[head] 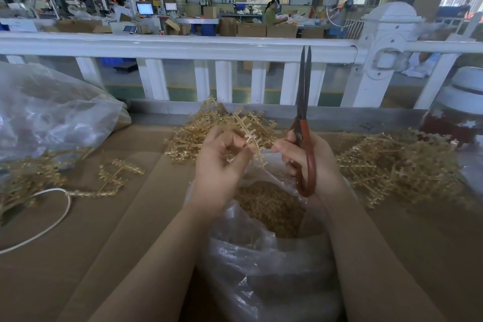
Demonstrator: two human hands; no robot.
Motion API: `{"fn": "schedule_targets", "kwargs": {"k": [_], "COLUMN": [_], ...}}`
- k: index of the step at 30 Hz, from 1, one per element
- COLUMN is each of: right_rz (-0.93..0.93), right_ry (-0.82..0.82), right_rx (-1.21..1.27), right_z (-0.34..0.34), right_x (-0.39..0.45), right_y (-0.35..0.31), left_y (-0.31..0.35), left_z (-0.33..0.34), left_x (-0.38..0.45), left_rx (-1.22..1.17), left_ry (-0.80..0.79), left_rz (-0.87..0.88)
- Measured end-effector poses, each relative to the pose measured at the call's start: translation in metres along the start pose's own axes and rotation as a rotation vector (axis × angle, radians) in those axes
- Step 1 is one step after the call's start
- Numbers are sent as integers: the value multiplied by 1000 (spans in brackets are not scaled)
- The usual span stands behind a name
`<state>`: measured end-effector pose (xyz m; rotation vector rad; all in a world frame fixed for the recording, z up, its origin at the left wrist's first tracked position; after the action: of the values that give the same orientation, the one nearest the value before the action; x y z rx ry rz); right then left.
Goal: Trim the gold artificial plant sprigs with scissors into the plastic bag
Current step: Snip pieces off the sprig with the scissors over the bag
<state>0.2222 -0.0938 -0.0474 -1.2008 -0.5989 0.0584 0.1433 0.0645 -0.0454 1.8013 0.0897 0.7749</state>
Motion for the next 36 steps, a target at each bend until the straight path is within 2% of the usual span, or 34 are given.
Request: {"fn": "schedule_targets", "kwargs": {"k": [4,9,13,17,20,25,28,31,33,36], "right_rz": [16,58,58,54,68,83,57,9,-19,-21], "right_ry": [-95,-120,-109,-158,-164,-154,-105,-29,-4,22], "right_rx": [-2,-78,-118,-87,-62,-122,-93,-87,-120,-151], "right_z": [5,11,12,14,16,14,13,10,9,7], "right_x": [-3,-6,-7,-8,-8,-8,-6,-5,-4,-3], "right_y": [-4,-5,-6,-7,-9,-8,-5,-5,-5,-5], "left_y": [3,6,11,16,18,13,9,6,5,5], "left_z": [-2,-1,-5,-6,-5,-3,-2,-1,-2,-6], "left_x": [-2,-4,-4,-9,-12,-14,-12,-9,-10,-9], "left_rx": [135,177,308,586,781,906,858,703,494,105], "left_ry": [78,112,272,427,525,518,451,196,64,57], "left_rz": [44,77,309,548,585,600,637,599,468,199]}}
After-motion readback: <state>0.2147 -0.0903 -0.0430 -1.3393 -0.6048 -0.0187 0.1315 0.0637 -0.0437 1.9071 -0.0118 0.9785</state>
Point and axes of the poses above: each hand's wrist, its own x-axis towards the middle knuckle, its own z-axis out of the palm, y = z × x, the point moved 2 cm from there along x, towards the middle knuckle, and after that the axes turned 10 degrees about -z, right-handed, at the moved point
